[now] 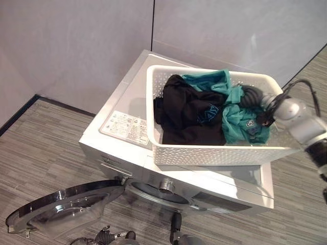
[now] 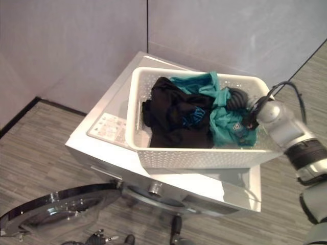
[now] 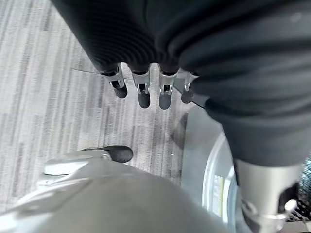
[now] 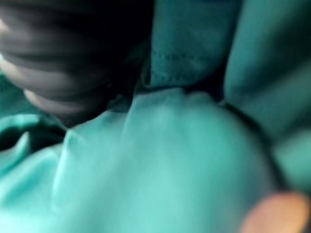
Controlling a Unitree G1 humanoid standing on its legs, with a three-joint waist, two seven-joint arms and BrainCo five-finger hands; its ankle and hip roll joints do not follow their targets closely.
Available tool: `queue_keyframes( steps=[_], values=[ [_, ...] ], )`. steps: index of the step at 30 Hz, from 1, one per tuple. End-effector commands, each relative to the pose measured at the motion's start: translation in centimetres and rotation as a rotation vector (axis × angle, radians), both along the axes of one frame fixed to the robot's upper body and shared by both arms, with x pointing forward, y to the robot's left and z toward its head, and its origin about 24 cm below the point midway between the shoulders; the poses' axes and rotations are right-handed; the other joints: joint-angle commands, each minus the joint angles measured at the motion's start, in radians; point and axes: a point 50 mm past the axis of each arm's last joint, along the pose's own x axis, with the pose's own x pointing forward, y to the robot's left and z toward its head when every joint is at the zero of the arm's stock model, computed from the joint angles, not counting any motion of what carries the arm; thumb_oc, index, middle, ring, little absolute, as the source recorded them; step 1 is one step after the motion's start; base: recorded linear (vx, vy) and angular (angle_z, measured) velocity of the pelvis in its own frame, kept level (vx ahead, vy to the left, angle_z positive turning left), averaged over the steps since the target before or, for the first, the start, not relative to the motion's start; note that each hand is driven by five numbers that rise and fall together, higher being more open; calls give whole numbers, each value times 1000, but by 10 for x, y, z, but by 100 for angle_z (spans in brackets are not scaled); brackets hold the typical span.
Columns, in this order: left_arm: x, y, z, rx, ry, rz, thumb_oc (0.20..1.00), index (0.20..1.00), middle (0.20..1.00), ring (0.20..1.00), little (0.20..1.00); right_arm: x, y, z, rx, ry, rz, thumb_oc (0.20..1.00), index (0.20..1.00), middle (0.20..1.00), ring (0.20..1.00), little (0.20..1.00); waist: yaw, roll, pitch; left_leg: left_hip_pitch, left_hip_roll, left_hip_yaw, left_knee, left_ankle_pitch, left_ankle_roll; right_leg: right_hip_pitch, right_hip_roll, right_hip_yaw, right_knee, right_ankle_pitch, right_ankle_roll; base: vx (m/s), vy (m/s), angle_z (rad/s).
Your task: Grab the laundry basket,head to the washer,open it,put in the laundry and shut it.
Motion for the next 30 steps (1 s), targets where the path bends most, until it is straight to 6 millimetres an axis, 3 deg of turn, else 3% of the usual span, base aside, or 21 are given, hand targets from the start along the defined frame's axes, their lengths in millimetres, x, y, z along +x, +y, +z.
queue_keyframes(
  steps=[1, 2, 3, 4, 6, 12, 17, 23, 26, 27, 28, 30],
  values=[
    [-2, -8, -3, 8, 30, -90, 1000, 1000, 1000, 1000, 1000, -19, -13, 74, 144, -315, -3, 200, 200, 200, 200, 200, -3, -26, -72, -67, 29, 21, -44, 50, -10, 119, -83, 23, 13, -141, 104, 8, -2, -10],
    [-2, -8, -3, 8, 30, -91, 1000, 1000, 1000, 1000, 1000, -19, -13, 74, 144, -315, -3, 200, 200, 200, 200, 200, -2, -26, -72, -66, 29, 21, -44, 50, -11, 119, -83, 23, 13, -141, 104, 17, -2, -9],
    [0, -8, -3, 9, 26, -94, 1000, 1000, 1000, 1000, 1000, -28, -11, 94, 158, -391, 21, 200, 200, 200, 200, 200, -7, -25, -85, -59, 29, 22, -44, 46, -10, 123, -83, 25, 16, -144, 103, 11, -4, -10],
    [0, -9, -3, 9, 25, -94, 1000, 1000, 1000, 1000, 1000, -28, -11, 94, 158, -391, 21, 200, 200, 200, 200, 200, -7, -24, -84, -59, 29, 22, -44, 45, -10, 124, -83, 25, 16, -144, 103, 26, -2, -6],
    [1, -9, -3, 10, 22, -97, 1000, 1000, 1000, 1000, 1000, -37, -7, 119, 197, -492, 56, 200, 200, 200, 200, 200, -12, -21, -101, -47, 30, 23, -44, 40, -10, 131, -82, 26, 21, -149, 102, 20, 0, -4],
    [1, -8, -3, 20, 28, -103, 1000, 1000, 1000, 1000, 1000, -38, 8, 135, 203, -551, 100, 200, 200, 200, 200, 200, -17, -23, -119, -31, 30, 28, -44, 35, -8, 140, -83, 32, 25, -154, 100, 1, 0, -1],
    [0, -11, -4, 16, 35, -102, 1000, 1000, 1000, 1000, 1000, -33, 29, 132, 235, -521, 185, 200, 200, 200, 200, 200, -16, -26, -121, -23, 29, 26, -44, 32, -4, 142, -82, 35, 28, -155, 99, -1, 4, -1],
    [-3, -11, -5, 8, 49, -96, 1000, 1000, 1000, 1000, 1000, -17, 47, 108, 162, -399, 207, 200, 200, 200, 200, 200, -5, -37, -116, -21, 28, 22, -44, 33, -2, 142, -83, 35, 31, -154, 98, 0, 0, 0],
    [-4, -10, -5, 8, 58, -106, 1000, 1000, 1000, 1000, 1000, 1, 56, 82, 90, -275, 186, 200, 200, 200, 200, 200, 11, -48, -105, -24, 28, 20, -44, 36, -1, 141, -83, 31, 30, -152, 98, 0, 0, 0],
    [-4, -10, -5, 11, 60, -110, 1000, 1000, 1000, 1000, 1000, 6, 57, 76, 71, -249, 173, 369, 369, 369, 369, 369, 16, -49, -103, -25, 28, 19, -44, 37, -1, 141, -83, 29, 29, -151, 98, 0, 0, 0],
    [-4, -8, -4, 15, 60, -109, 1000, 1000, 1000, 1000, 1000, 11, 58, 72, 49, -225, 158, 479, 479, 479, 479, 479, 19, -52, -100, -26, 28, 19, -44, 38, -1, 141, -83, 28, 28, -150, 98, 0, 0, 0],
    [-4, -8, -4, 14, 63, -106, 1000, 1000, 1000, 1000, 1000, 19, 60, 63, 13, -176, 137, 595, 595, 595, 595, 595, 26, -56, -95, -30, 28, 17, -44, 40, -2, 140, -83, 26, 25, -149, 97, -13, 3, 5]
  ],
)
